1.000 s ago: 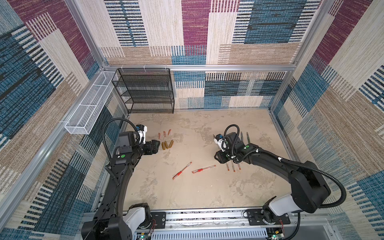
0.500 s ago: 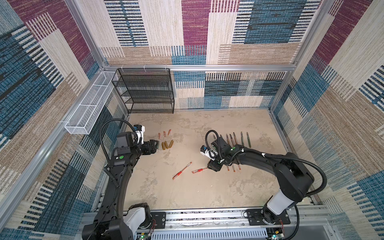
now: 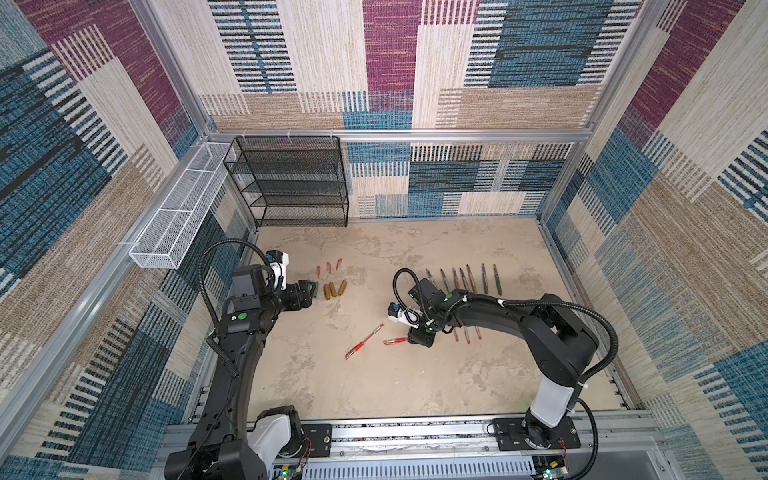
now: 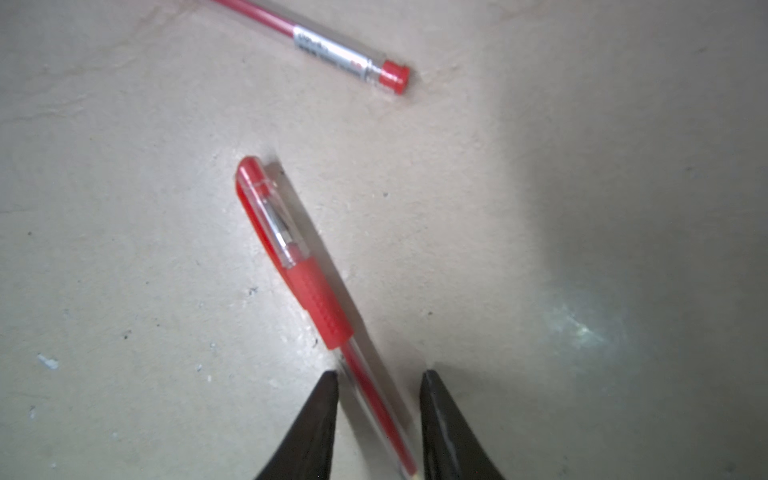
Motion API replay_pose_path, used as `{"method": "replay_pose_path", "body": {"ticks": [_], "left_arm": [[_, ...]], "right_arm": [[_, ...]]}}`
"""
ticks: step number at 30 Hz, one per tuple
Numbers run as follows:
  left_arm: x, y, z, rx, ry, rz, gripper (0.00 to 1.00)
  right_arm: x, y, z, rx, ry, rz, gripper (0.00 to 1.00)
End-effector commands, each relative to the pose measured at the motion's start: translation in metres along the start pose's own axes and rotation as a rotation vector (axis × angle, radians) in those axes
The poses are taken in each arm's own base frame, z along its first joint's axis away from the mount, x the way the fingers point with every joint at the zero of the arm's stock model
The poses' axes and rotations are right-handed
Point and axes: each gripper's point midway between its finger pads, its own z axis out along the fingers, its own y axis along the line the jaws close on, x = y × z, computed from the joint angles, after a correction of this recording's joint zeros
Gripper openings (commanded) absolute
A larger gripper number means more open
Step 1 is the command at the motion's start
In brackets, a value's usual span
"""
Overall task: Open the pen caps
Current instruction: 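Move the right gripper to another red gel pen and grasp it, then raise the red gel pen toward the left gripper while the left gripper reaches its cap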
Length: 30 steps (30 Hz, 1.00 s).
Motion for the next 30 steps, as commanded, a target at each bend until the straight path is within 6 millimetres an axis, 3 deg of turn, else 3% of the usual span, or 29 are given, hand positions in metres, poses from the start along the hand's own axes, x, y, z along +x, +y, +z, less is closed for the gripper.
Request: {"method": "replay_pose_path", "body": {"ticks": [1,8,16,19,25,30], "left_arm": [[-0.007,-0.002,-0.001,0.013,-0.026,-0.005,0.82],[-0.007,-0.002,0.000,0.013,-0.025,-0.011,0.82],[-0.008,-0.005,-0.001,0.033,-0.032,-0.020,0.82],[-0.008,-0.014,-0.002,0.086,-0.032,-0.031,0.81],[-0.017,-0.050,-0.007,0.298,-0.052,-0.079,0.78],[-0.020,-0.072,-0.010,0.440,-0.048,-0.120,0.76]], "right_arm": [[0.019,0.013,0.011,-0.050,0.067,0.007,0.30],[0.035,0.017,0.010,-0.028,0.100,0.016,0.16],[0.016,0.017,-0.018,0.010,0.001,0.031,0.03],[-0.001,0.014,-0.031,0.023,-0.068,0.068,0.00],[-0.062,0.009,-0.077,0.051,-0.404,0.187,0.00],[-0.108,0.019,-0.108,-0.047,-0.618,0.308,0.00]]}}
